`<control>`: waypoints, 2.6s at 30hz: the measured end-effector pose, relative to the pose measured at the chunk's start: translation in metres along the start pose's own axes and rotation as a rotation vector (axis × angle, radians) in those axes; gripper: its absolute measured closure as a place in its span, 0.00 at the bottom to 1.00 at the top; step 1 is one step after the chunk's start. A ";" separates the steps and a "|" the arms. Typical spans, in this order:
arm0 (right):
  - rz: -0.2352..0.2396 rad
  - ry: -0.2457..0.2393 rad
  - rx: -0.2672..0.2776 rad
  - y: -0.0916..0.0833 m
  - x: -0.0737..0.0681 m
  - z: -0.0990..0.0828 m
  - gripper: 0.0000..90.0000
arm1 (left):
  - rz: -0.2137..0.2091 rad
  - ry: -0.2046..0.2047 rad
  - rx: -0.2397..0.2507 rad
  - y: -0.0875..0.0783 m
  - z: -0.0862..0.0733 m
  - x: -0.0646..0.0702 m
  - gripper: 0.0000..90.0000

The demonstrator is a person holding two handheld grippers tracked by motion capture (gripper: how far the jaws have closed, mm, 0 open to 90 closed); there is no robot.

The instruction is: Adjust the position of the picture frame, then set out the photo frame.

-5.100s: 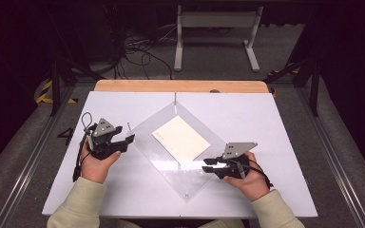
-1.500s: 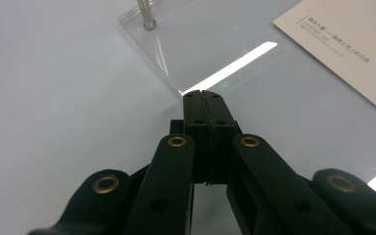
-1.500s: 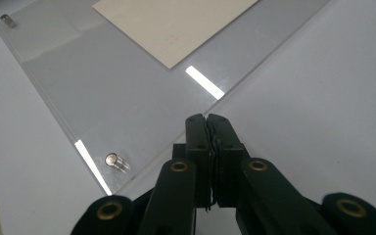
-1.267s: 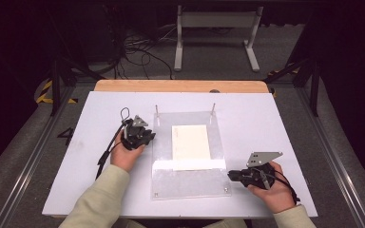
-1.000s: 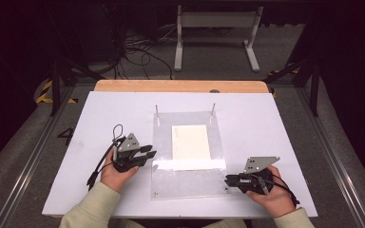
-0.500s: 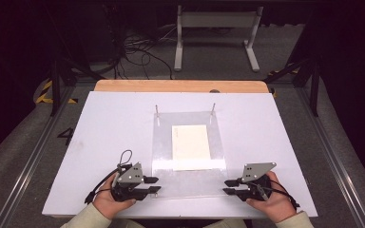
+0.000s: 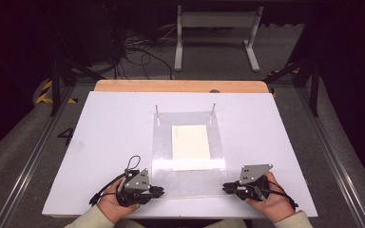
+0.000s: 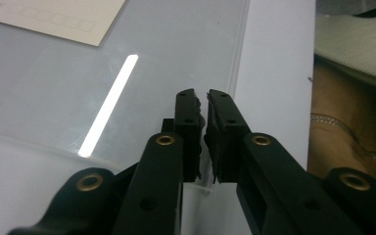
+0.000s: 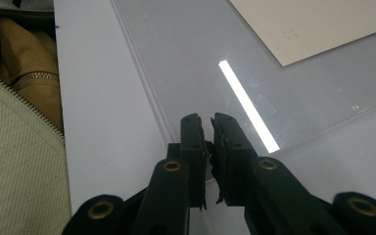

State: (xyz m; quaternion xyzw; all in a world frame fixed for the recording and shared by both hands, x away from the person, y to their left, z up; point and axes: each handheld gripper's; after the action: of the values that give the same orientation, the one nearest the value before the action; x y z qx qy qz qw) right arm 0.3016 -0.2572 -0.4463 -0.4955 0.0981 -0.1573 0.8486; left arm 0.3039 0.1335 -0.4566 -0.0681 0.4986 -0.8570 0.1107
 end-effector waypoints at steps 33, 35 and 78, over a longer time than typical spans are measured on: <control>0.165 -0.079 -0.083 -0.005 -0.027 0.000 0.91 | -0.203 0.027 -0.055 -0.011 -0.012 0.014 0.92; 0.179 -0.062 -0.060 -0.007 -0.026 -0.001 0.88 | -0.211 0.013 -0.005 -0.016 -0.013 0.011 0.88; -0.372 0.395 0.281 -0.019 0.125 0.055 0.71 | 0.258 -0.410 0.284 -0.050 -0.068 -0.027 0.48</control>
State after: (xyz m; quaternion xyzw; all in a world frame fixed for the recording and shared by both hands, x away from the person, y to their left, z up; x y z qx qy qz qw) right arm 0.4324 -0.2665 -0.4043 -0.3425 0.1463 -0.4152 0.8300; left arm 0.3089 0.2212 -0.4468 -0.1597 0.3452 -0.8654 0.3261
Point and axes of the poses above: each handheld gripper's, and its own axes: y roughly forward along the jaws, z roughly out of its top, x roughly to its right, and after that the axes turned 15 degrees about -x, right-handed
